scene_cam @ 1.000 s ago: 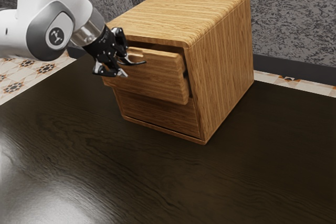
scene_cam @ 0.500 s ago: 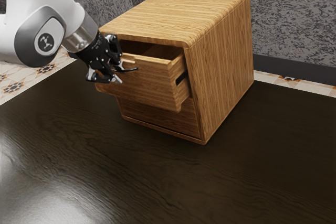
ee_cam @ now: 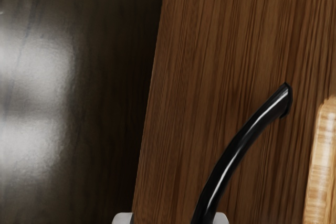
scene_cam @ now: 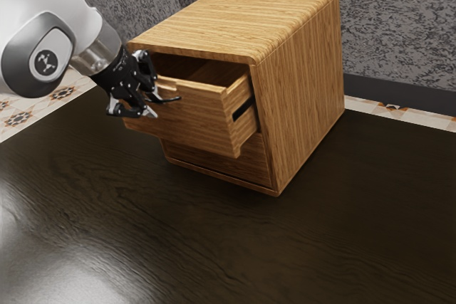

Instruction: Pull the drawer handle with one arm to open the drawer

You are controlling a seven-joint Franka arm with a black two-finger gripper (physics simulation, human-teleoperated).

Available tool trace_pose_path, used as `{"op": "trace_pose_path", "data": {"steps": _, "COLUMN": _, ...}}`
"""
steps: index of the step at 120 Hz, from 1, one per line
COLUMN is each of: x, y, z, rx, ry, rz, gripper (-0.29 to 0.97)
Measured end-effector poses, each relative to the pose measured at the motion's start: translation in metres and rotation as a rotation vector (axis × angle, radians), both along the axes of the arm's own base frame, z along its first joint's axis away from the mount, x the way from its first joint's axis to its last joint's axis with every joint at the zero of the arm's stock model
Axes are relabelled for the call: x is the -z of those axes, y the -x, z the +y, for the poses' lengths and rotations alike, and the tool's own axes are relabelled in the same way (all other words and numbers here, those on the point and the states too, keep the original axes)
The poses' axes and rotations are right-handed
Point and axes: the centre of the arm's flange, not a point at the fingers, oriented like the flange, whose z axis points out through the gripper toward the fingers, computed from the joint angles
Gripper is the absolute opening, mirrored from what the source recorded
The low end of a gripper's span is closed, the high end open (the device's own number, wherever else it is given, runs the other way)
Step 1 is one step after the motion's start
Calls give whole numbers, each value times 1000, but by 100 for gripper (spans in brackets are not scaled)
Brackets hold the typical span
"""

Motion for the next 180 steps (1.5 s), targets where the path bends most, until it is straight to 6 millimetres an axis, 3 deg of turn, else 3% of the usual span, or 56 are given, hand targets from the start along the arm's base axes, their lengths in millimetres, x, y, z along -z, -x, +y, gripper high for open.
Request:
{"op": "trace_pose_path", "data": {"steps": 99, "x": 1, "y": 69, "z": 0, "rx": -13, "ry": 8, "rz": -3, "gripper": 9}}
{"op": "trace_pose_path", "data": {"steps": 157, "x": -1, "y": 92, "z": 0, "rx": -20, "ry": 15, "rz": 5, "gripper": 9}}
{"op": "trace_pose_path", "data": {"steps": 180, "x": 0, "y": 93, "z": 2, "rx": -24, "ry": 15, "rz": 8, "gripper": 17}}
